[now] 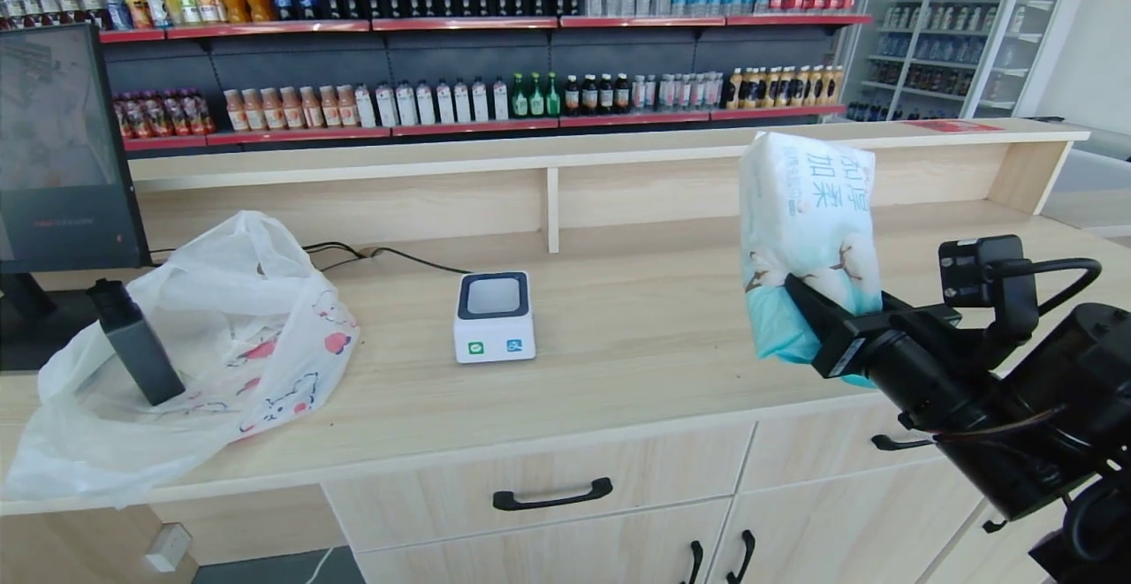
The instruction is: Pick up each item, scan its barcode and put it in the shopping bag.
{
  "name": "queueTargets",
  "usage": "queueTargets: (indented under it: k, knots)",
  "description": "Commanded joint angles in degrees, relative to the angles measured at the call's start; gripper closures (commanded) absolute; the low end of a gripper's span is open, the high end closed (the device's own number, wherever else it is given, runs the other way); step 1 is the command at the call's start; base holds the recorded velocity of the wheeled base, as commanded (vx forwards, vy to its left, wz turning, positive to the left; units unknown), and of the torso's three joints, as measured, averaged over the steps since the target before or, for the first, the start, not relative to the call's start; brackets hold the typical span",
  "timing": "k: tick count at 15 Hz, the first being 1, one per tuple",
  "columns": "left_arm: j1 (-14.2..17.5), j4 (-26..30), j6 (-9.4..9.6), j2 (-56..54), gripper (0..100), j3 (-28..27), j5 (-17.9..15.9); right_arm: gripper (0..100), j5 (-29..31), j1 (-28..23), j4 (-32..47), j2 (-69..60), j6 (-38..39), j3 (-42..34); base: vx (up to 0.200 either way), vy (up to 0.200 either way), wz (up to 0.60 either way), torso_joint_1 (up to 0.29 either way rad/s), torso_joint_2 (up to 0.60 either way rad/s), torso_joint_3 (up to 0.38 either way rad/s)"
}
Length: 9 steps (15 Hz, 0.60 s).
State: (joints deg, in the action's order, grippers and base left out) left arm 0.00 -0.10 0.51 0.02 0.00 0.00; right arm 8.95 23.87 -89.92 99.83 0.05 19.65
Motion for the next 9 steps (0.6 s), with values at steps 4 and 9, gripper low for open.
queueTargets:
  k: [4,9]
  knots:
    - [0.00,0.01,0.02,-0.02,0,0.00,0.00,100,0.02,0.39,-0.08,-0.16,0.04,-0.49,0.000,0.200,0.00,0.002,-0.01,0.001]
    - [0.00,0.01,0.10,-0.02,0,0.00,0.00,100,0.02,0.74,-0.08,-0.16,0.04,-0.23,0.000,0.200,0.00,0.000,0.01,0.004]
